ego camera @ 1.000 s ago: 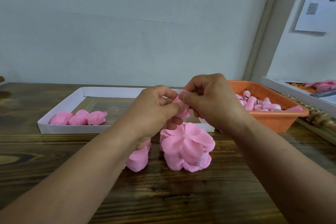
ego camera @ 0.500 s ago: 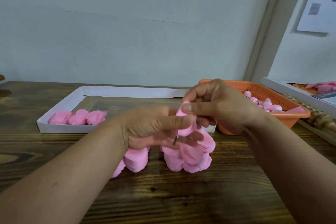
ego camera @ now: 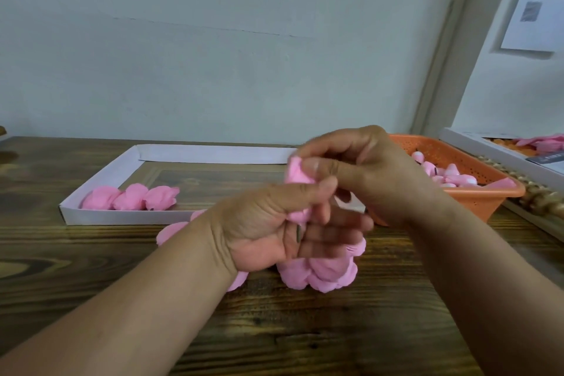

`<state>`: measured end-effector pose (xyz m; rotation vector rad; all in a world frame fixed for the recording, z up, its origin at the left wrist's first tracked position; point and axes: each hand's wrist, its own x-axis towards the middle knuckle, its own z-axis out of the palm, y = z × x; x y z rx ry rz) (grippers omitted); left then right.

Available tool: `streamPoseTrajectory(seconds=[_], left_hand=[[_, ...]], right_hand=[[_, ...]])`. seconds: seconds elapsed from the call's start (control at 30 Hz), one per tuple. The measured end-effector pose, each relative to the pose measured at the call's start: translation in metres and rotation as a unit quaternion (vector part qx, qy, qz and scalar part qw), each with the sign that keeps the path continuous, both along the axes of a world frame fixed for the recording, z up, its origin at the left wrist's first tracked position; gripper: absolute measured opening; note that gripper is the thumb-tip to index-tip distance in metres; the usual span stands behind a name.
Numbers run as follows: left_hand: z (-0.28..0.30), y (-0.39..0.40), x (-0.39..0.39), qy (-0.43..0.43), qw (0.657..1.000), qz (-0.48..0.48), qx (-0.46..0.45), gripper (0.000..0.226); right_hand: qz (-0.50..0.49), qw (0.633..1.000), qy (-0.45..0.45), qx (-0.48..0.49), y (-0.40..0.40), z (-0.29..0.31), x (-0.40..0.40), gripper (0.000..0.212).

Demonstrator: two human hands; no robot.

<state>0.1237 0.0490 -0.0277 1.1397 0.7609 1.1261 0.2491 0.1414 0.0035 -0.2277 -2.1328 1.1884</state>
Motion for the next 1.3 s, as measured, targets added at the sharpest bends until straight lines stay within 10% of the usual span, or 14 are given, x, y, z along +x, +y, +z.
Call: streamPoseTrajectory(seconds=[0.13, 0.4, 0.77, 0.97, 1.3], left_hand=[[0.004, 0.007, 0.001, -0.110, 0.984, 0.136, -0.041, 0.033], [0.009, 0.005, 0.018, -0.169, 0.955, 0.220, -0.104, 0.033], [-0.004, 0.002, 0.024, -0.179, 0.941, 0.275, -0.090, 0.035], [-0.005, 0.000, 0.022, -0.160, 0.954, 0.244, -0.070, 0.026], [-0.008, -0.001, 0.009, -0.022, 0.972, 0.233, -0.013, 0.030]], right_hand=[[-0.277, 0.927, 0.194, 0.164, -0.013, -0.023, 0.008, 0.007], [-0.294, 0.841, 0.153, 0.427, -0.037, -0.063, -0.007, 0.020], [-0.322, 0.880, 0.167, 0.306, -0.052, -0.065, -0.022, 0.007], [-0.194, 0.967, 0.161, -0.035, -0.060, -0.058, -0.019, 0.009], [-0.001, 0.937, 0.101, -0.334, -0.053, -0.061, -0.016, 0.008]])
